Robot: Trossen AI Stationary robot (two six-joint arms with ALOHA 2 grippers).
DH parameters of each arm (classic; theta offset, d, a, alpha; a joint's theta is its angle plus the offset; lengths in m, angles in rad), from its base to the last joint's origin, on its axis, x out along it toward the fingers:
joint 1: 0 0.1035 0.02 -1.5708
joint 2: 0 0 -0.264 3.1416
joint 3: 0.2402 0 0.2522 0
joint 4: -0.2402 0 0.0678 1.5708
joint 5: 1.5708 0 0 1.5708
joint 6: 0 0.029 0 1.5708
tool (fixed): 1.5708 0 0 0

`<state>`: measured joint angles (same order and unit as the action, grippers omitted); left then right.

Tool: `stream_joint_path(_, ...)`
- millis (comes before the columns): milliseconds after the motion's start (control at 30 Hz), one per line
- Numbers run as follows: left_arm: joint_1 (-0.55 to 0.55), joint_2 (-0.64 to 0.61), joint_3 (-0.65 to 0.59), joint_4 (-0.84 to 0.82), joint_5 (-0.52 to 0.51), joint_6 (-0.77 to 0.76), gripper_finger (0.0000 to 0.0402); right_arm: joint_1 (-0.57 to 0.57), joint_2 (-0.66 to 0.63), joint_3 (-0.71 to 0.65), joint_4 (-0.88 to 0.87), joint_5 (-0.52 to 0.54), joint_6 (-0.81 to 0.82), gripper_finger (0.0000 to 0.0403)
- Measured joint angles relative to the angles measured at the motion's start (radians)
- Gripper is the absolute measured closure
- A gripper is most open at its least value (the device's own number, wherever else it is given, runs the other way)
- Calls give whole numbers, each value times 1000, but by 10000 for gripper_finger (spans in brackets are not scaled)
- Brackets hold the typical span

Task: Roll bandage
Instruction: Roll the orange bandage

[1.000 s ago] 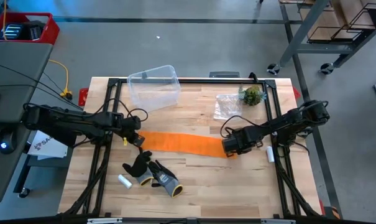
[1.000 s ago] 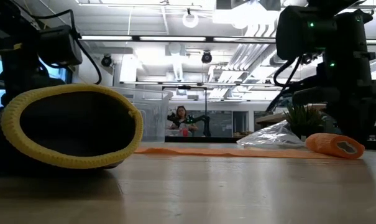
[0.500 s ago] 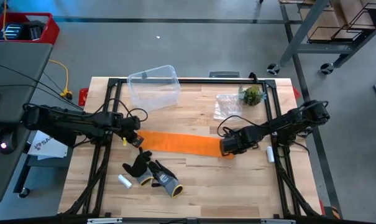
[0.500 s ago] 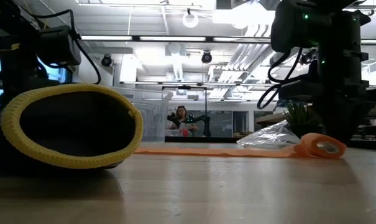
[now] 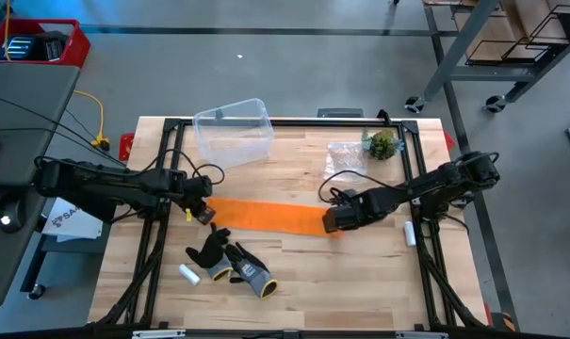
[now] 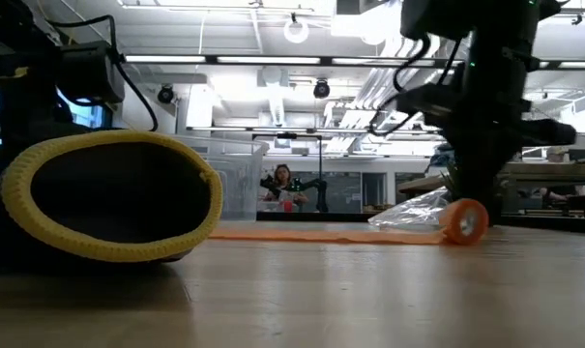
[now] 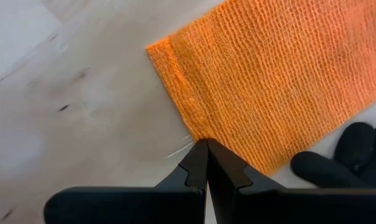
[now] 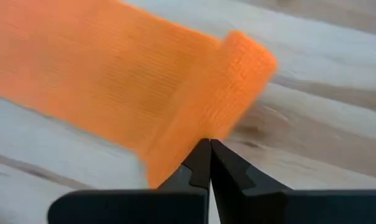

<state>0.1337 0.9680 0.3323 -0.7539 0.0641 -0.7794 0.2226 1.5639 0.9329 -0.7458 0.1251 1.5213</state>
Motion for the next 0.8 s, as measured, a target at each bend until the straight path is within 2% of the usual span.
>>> stream_joint_path(200, 0, -1, 2, -37, -6, 60, 402, 0, 0, 3, 116, 24, -12, 403)
stream_joint_path(367, 0, -1, 2, -47, -18, 70, 402, 0, -26, 3, 120, 19, -61, 403)
stream_joint_path(467, 0, -1, 2, -53, -30, 62, 402, 5, -70, 3, 31, 7, -57, 403)
stream_joint_path(667, 0, -1, 2, -56, -45, 57, 402, 27, -126, 0, -259, -31, 0, 403)
stream_joint_path(800, 0, -1, 2, -58, -52, 51, 402, 17, -124, -64, -208, -57, -3, 403)
